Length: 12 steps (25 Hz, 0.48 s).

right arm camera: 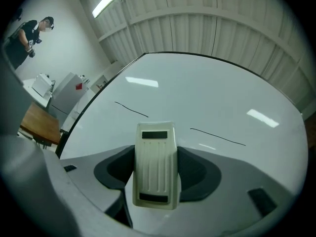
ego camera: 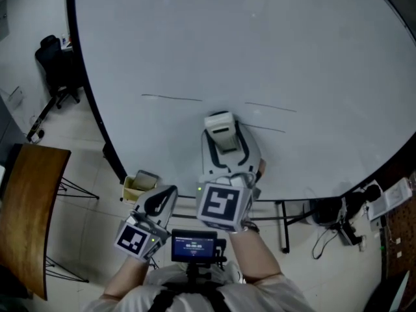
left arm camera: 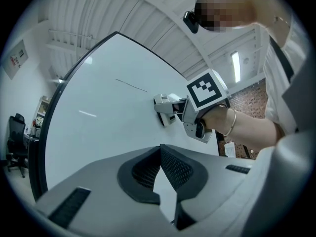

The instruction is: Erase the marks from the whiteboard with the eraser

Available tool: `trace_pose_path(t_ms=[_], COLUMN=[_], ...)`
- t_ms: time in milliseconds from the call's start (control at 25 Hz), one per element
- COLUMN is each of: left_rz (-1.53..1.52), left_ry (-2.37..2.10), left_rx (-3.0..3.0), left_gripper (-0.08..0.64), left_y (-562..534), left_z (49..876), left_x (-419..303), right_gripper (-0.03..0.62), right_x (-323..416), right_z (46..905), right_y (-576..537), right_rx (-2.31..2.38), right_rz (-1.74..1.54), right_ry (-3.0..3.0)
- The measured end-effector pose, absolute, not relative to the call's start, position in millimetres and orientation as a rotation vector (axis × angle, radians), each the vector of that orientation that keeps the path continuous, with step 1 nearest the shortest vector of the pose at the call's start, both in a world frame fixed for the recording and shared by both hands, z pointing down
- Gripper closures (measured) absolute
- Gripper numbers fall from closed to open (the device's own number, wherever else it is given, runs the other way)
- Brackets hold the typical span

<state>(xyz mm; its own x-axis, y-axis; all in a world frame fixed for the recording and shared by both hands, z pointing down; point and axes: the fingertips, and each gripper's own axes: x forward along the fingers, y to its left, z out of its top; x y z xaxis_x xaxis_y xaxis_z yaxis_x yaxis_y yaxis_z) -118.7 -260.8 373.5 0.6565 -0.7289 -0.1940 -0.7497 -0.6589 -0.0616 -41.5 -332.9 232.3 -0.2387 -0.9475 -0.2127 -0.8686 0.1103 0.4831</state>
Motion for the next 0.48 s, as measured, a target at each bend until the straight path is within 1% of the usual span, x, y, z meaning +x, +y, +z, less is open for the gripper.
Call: trace_pose_path(t_ms=[280,480], left_rz=[0.238,0.222], left_ry=[1.186,1.137], left_rx=[-2.777,-2.817], left_gripper=[0.554,0.554], left_y=[-271,-273], left_z=[373,371], left_x=[-112,-91], right_gripper=[0.336,0.336], right_x=[-39,-2], right_z=[229,226], right_y=[-333,-333], right_rx=[1.856,1.928], right_rz=[-0.821,-0.713], right_ry=[-2.214,-2.259])
